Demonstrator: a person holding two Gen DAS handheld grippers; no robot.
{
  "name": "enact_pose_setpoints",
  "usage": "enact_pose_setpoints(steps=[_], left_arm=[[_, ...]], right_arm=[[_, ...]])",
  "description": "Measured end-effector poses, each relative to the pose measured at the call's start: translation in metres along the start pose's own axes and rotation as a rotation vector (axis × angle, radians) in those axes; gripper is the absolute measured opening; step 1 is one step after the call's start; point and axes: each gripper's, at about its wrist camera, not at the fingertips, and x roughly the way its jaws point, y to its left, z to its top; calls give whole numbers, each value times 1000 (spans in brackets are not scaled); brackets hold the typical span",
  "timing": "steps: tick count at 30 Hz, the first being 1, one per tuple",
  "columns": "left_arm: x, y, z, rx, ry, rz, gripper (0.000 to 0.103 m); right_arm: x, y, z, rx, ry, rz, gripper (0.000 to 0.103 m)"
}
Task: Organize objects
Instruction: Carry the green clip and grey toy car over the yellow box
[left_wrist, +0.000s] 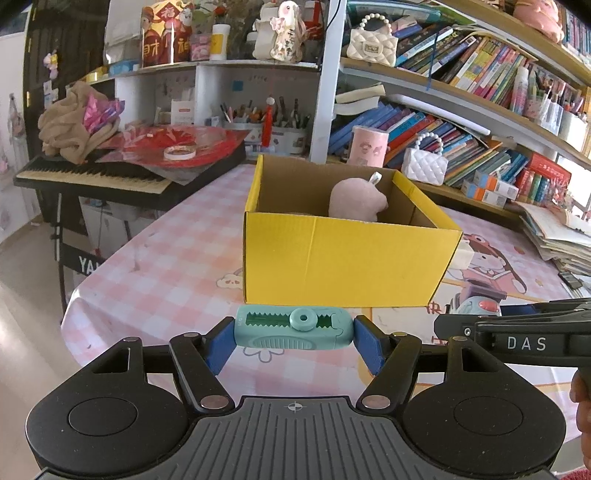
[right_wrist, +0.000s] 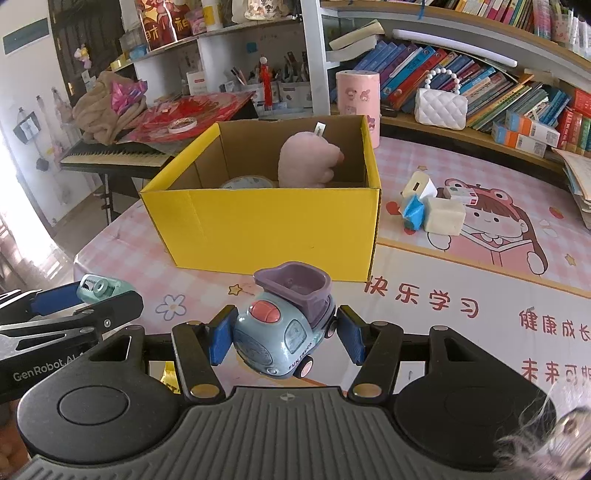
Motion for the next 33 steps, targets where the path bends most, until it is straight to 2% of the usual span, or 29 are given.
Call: enact_pose_setpoints(steps=[13,19,23,28,33], left_arm=[[-10,11,-4,37,-11,-27,69],[-16,12,4,54,-46,-39,69],[-15,7,18,69,-98,-39,69],[-5,-2,43,42,-158,-23,69],[9,-11,64,30,-189,-3,69]], right_arm=[[-6,13,-10,25,-7,-17,56],[-12,18,-10,38,-39,-45,56],[-15,15,3,14,-90,-66,56],[-15,7,31,-38,-158,-61,56],[-2,-6,60,-89,-206,-57,56]])
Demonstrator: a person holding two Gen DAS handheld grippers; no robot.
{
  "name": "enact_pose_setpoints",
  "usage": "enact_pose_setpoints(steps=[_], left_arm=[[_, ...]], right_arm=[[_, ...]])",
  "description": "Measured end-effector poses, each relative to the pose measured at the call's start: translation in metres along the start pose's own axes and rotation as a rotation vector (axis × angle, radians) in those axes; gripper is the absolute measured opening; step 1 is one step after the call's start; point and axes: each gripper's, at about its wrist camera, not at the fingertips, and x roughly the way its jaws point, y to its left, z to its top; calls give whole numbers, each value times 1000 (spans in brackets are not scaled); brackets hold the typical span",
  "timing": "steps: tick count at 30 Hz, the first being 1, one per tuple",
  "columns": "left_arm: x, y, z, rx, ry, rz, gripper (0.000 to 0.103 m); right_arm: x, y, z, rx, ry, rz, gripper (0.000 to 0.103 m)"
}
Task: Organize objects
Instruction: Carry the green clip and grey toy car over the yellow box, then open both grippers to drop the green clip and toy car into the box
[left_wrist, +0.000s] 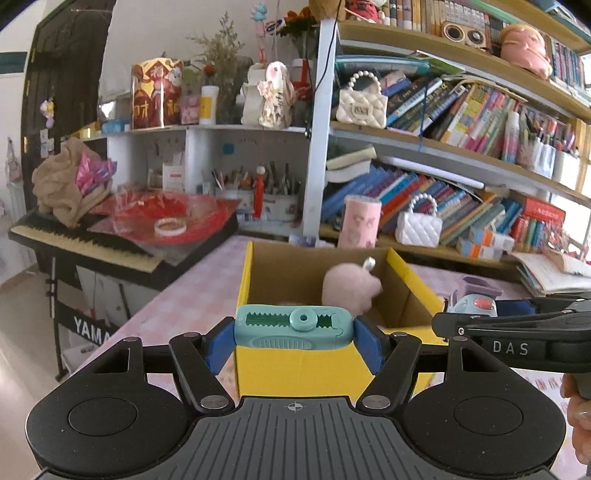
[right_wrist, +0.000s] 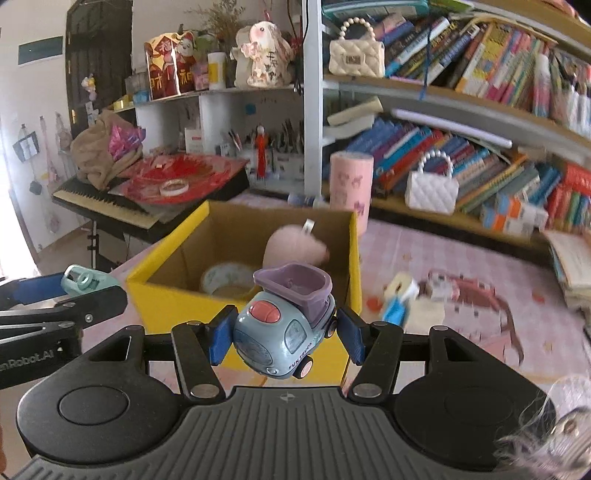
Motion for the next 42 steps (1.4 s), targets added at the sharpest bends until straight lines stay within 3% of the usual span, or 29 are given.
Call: enact_pose_setpoints(steps=[6,13,18,22,32,42], left_arm=[[29,-13,18,-6,-12,27,69],[78,-34,21,39,42,49,69],[118,-44,18,100,141,96,69],[139,-49,12,115,221,92,69],[149,-44,6,80,272,132,70],[117,-35,7,100,203,155,72]], right_arm=[[28,-22,21,-26,-17,23,56],[58,-47,38,-12,-11,49,56],[83,-57,46,42,44,108,56],[100,-60,51,89,85,145,56],[130,-53,50,75,166,198,56],[149,-42,47,61,208,237,56]])
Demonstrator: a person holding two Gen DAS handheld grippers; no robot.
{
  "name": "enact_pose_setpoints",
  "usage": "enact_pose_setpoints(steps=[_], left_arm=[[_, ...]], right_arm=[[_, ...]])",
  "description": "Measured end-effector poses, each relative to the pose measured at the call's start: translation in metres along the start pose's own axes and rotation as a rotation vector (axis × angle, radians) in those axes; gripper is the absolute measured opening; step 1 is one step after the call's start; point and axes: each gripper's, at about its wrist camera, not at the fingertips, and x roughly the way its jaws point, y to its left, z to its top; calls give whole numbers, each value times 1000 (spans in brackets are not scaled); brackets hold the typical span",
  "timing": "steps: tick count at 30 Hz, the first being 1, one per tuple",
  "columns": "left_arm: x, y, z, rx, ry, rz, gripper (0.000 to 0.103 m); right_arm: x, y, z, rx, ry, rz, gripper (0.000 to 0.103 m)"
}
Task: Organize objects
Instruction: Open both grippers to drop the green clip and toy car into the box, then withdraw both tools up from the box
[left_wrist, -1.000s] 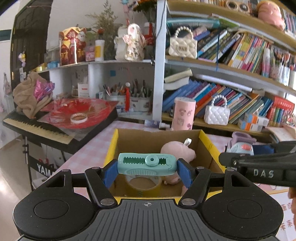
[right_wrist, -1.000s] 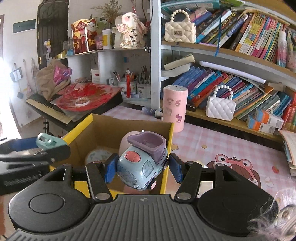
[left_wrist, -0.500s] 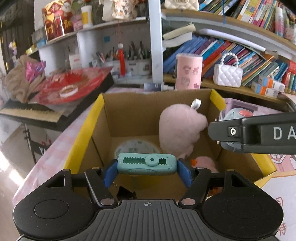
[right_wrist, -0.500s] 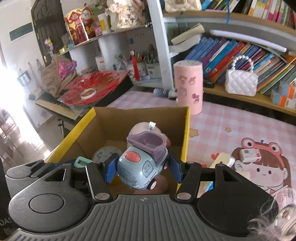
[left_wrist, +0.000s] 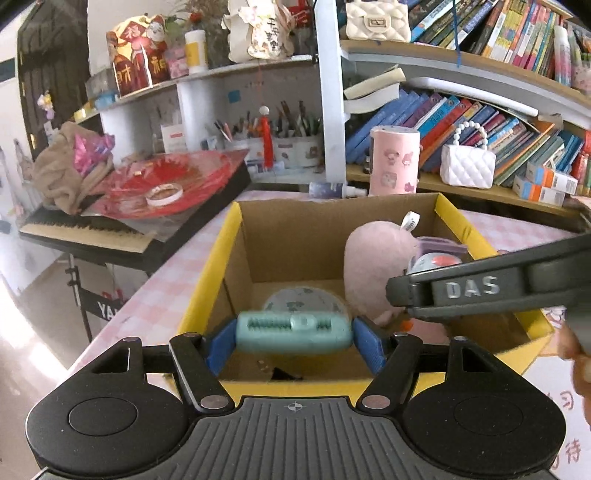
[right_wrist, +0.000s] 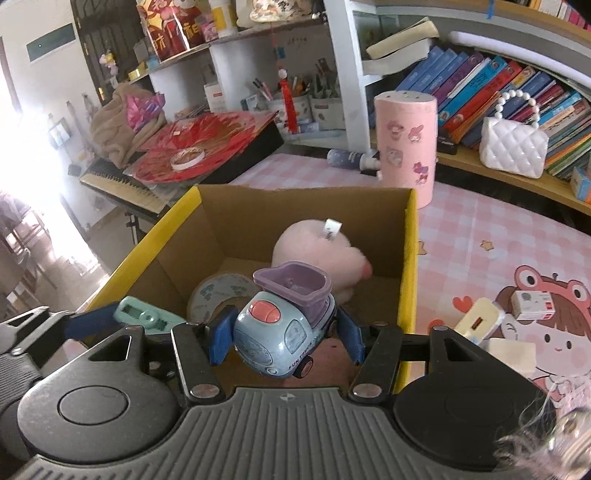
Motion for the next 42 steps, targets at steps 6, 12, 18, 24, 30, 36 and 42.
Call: enact_pose_setpoints(steps=[6,12,18,24,30,36,42], left_arm=[[-7,9,-3,-23,2,16,85],[-20,12,-7,-28,-25,19,85],[-34,15,-9,-37,-43,22,85],[-52,17,-16,-75,-56,-6,85],[-69,14,-26,-109,-61,-31,85],[-78,8,-31,-93,-58,-62,86],[-88,3,-44,-97,-52,-63,91]], right_arm=[[11,13,-2,-38,26,23,57],[19,22,-1,-26,71,59,57],[8,24,-2,-12,41,50,66],[-32,18,-10,24,-34,41,68],[-79,13,-32,-14,-123,-38,68],[-111,16,-64,-58,-182,-166,75],[-118,26,-97,-48,-178,-290,81]])
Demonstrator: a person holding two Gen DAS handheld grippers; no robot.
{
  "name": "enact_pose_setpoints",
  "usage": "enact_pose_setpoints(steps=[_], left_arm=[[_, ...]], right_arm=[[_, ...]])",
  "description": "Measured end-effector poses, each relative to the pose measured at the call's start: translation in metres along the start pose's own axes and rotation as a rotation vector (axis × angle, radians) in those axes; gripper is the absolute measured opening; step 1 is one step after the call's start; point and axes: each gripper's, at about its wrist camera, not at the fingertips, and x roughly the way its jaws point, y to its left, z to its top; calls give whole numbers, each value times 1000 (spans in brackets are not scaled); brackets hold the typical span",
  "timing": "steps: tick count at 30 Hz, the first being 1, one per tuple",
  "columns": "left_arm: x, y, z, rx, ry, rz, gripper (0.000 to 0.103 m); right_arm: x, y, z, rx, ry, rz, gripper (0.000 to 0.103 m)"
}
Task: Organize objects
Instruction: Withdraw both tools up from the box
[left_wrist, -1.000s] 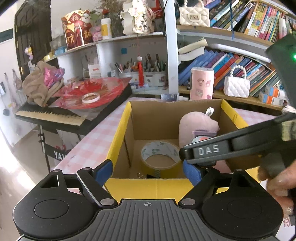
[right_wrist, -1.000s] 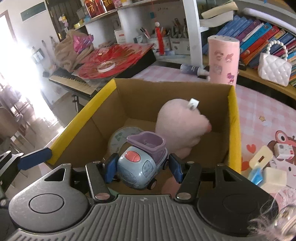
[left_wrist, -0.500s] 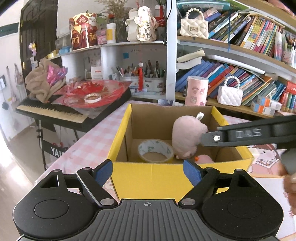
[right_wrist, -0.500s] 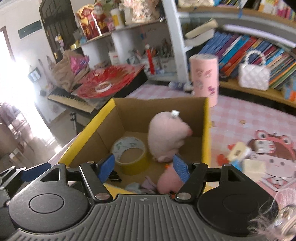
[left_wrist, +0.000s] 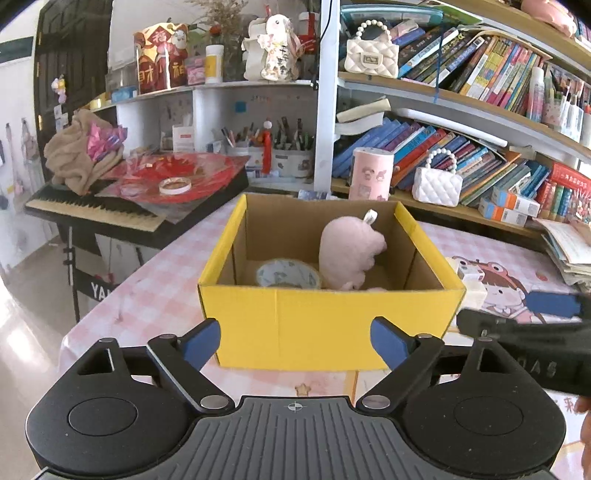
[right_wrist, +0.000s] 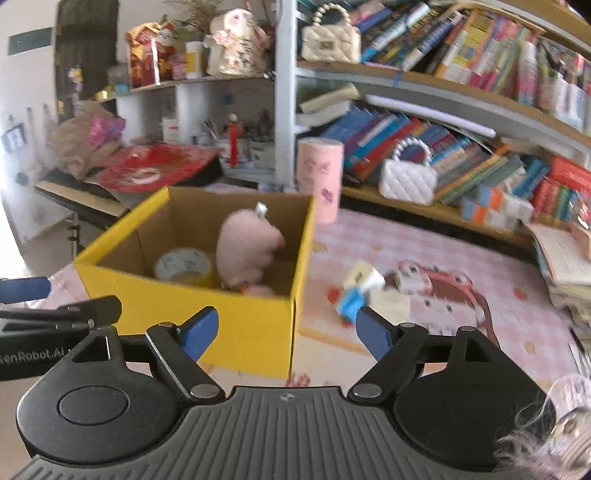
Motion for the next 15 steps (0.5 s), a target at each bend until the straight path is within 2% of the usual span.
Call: enact_pose_setpoints(steps=[5,15], left_arm=[[-4,1,-12,35,35,-9,91],[-18,9,-25,30,61,-12,91]], right_arm=[[-1,2,-15,19,53,-22,81],[-16,17,-30,23,71,-35,83]])
